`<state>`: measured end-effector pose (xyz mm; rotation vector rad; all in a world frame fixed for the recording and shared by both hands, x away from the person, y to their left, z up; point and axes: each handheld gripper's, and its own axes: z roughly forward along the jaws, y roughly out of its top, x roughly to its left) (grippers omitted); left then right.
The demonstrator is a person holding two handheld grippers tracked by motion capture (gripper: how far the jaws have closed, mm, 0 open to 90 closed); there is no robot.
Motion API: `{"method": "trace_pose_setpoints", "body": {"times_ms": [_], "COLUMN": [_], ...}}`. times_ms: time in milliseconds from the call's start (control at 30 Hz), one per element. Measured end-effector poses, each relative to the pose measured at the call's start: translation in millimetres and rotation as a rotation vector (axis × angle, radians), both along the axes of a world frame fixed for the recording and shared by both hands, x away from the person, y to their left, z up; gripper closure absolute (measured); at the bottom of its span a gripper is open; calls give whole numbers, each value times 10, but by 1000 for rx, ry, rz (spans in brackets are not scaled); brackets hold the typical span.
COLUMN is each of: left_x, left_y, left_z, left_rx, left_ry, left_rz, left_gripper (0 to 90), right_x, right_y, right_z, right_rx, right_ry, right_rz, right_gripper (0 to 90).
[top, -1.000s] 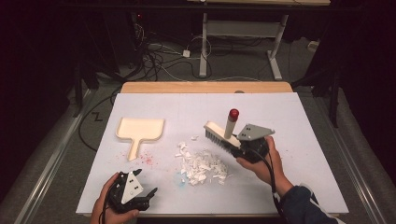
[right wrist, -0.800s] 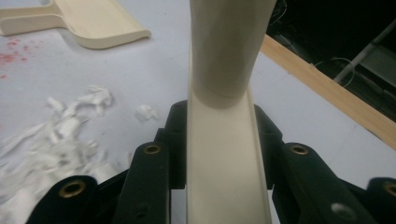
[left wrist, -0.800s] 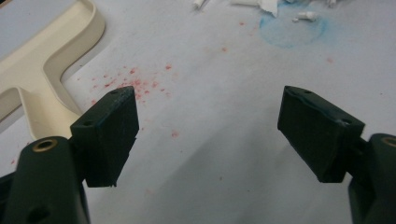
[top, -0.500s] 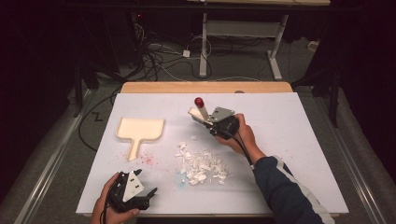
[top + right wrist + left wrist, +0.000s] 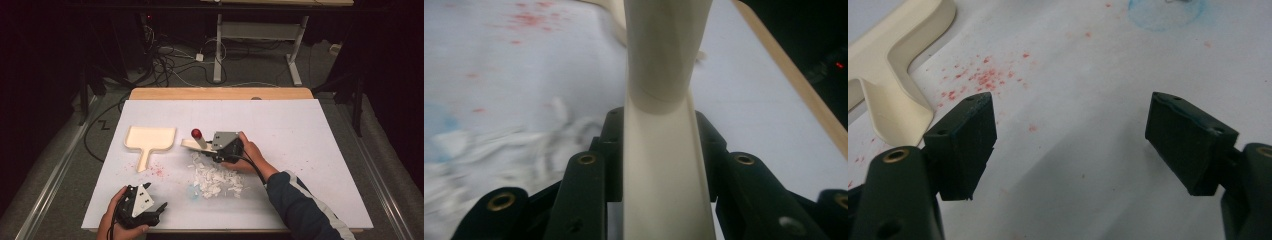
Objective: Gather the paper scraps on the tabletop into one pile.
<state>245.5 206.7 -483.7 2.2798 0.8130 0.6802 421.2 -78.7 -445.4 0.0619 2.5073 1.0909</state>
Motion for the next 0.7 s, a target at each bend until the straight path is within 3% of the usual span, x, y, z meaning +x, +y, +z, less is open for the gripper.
{"method": "trace_pose_setpoints", "body": {"times_ms": [133, 200, 233, 333, 400, 467, 567, 667, 700], "left_x": [3, 3, -4, -4, 3, 5, 4, 5, 3], "left_y": [-5, -9, -15, -22, -23, -29, -21, -16, -12], "left_z": [-4, -4, -5, -7, -6, -4, -3, -1, 4], "left_rx": [0, 3, 0, -5, 1, -9, -13, -11, -18], "left_ry": [1, 1, 12, 12, 14, 19, 21, 22, 21], "left_rz": [-2, -3, -1, 0, -4, -10, -11, -13, -15], "left_gripper": [197, 196, 197, 197, 197, 196, 197, 197, 197], "right_x": [-172, -211, -268, -325, -367, -364, -377, -438, -438], "right_y": [-78, -106, -181, -270, -402, -501, -725, -985, -985], "right_z": [25, 33, 62, 94, 153, 214, 335, 457, 457], "right_rx": [-31, -41, -49, -34, 6, 39, 116, 159, 159], "right_ry": [15, 13, 20, 28, 20, 8, 21, 31, 31], "right_rz": [120, 144, 190, 205, 167, 89, 14, -83, -83], "right_gripper": [675, 675, 676, 677, 678, 677, 678, 677, 677]}}
